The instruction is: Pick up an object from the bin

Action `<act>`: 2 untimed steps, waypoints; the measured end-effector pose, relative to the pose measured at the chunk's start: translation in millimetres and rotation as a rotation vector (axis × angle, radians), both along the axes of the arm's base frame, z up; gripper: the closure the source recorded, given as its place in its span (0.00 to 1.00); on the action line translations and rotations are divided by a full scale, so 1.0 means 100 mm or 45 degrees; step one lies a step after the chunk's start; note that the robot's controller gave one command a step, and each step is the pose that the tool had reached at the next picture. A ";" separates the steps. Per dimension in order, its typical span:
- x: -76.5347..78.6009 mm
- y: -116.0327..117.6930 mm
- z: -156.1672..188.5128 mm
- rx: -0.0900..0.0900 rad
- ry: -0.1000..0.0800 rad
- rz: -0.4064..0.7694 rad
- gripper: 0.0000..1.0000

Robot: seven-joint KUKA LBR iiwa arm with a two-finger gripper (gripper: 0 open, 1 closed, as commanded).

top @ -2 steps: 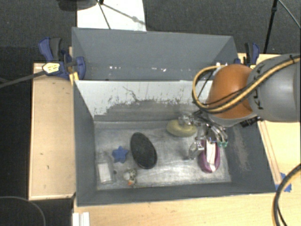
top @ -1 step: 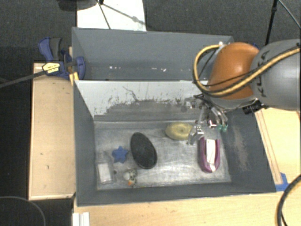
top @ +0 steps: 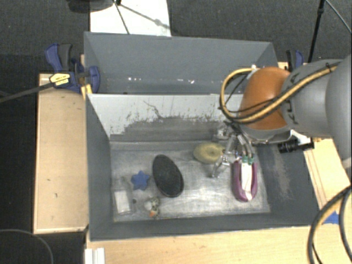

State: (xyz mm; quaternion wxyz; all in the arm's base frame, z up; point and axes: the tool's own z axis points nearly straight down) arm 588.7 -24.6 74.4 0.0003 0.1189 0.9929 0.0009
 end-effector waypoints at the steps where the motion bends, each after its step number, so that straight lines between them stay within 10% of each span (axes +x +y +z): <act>1: 0.00 0.00 0.00 -0.001 0.000 0.002 1.00; 2: -0.02 0.12 1.42 -0.003 -0.014 0.154 1.00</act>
Offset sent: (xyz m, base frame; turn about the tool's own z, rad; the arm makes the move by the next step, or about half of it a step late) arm 0.0000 0.0000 0.0000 0.0000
